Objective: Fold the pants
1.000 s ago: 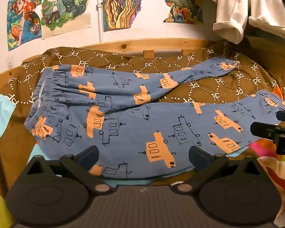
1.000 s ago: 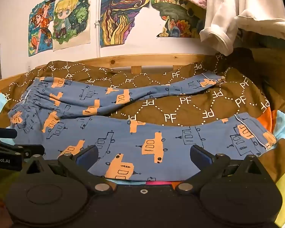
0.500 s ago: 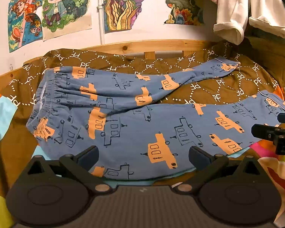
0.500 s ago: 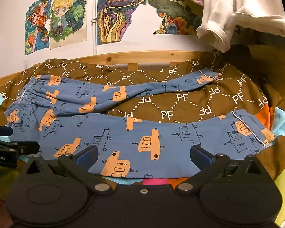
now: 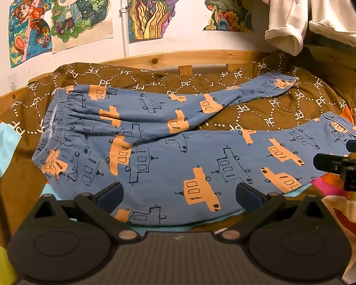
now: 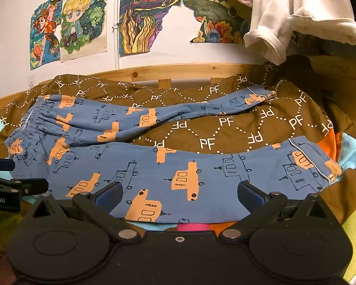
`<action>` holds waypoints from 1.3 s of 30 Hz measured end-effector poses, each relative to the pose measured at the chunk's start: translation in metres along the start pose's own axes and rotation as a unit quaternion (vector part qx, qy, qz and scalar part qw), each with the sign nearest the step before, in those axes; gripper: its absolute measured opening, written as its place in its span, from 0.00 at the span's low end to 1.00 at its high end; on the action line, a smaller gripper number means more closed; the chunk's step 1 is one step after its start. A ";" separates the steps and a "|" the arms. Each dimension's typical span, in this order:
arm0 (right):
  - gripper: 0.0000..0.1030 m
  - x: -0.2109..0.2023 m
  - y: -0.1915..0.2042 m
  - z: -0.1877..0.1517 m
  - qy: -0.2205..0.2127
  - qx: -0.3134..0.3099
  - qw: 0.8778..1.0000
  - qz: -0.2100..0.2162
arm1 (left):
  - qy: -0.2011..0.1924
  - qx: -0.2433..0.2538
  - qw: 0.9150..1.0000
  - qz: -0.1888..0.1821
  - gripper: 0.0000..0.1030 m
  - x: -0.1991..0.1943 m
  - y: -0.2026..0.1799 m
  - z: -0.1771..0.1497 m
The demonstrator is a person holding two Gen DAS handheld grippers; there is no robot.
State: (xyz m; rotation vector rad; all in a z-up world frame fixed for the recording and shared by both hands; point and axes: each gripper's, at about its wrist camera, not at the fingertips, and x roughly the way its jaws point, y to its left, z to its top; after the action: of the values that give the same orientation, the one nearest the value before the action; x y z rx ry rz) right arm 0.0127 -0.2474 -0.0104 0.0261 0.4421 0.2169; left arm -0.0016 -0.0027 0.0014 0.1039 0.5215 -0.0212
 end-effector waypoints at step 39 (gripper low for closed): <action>0.99 0.019 -0.012 0.017 0.027 -0.003 1.000 -0.009 | 0.041 0.009 0.999 0.035 1.00 0.024 0.017 0.035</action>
State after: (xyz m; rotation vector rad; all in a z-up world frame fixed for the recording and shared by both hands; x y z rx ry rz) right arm 0.0387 -0.2544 -0.0042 0.0107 0.4957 0.2018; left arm 0.0373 0.0105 0.0216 0.1411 0.5986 0.0479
